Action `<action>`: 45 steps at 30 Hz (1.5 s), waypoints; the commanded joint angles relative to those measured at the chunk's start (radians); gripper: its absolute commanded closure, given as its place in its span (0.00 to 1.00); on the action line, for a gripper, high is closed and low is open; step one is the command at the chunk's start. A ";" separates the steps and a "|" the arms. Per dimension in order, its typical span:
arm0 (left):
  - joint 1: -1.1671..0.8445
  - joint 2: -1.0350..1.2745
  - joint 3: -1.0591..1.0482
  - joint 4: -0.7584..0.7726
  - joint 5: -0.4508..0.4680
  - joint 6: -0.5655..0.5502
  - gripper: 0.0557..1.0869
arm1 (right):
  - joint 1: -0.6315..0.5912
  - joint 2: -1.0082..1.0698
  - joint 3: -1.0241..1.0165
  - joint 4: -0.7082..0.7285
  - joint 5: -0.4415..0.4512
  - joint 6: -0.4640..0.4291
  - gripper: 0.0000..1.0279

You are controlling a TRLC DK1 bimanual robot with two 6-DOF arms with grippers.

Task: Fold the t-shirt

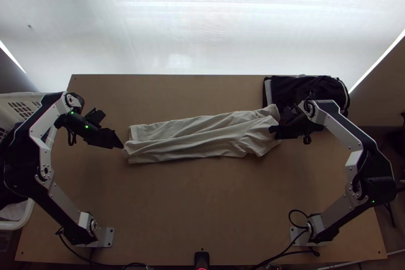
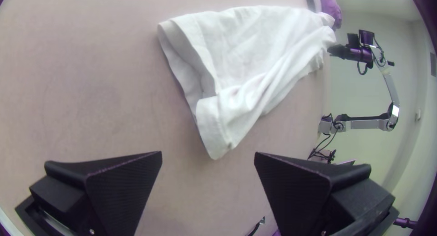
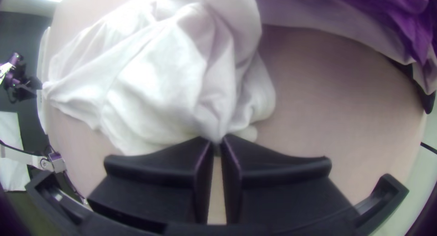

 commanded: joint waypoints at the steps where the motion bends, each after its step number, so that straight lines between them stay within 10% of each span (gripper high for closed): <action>1: 0.026 -0.007 0.002 -0.022 0.000 0.022 0.04 | -0.009 -0.078 -0.005 -0.075 0.001 0.004 0.97; 21: 0.041 -0.029 0.002 -0.043 -0.003 0.047 0.04 | 0.085 0.289 0.555 -0.351 -0.014 0.096 0.93; 25: 0.086 -0.041 0.004 -0.053 -0.006 0.065 0.04 | 0.059 0.245 0.514 -0.482 -0.016 0.110 0.66; 45: 0.061 -0.036 0.018 -0.054 -0.003 0.056 0.04 | 0.194 0.005 -0.012 -0.362 -0.068 0.220 0.65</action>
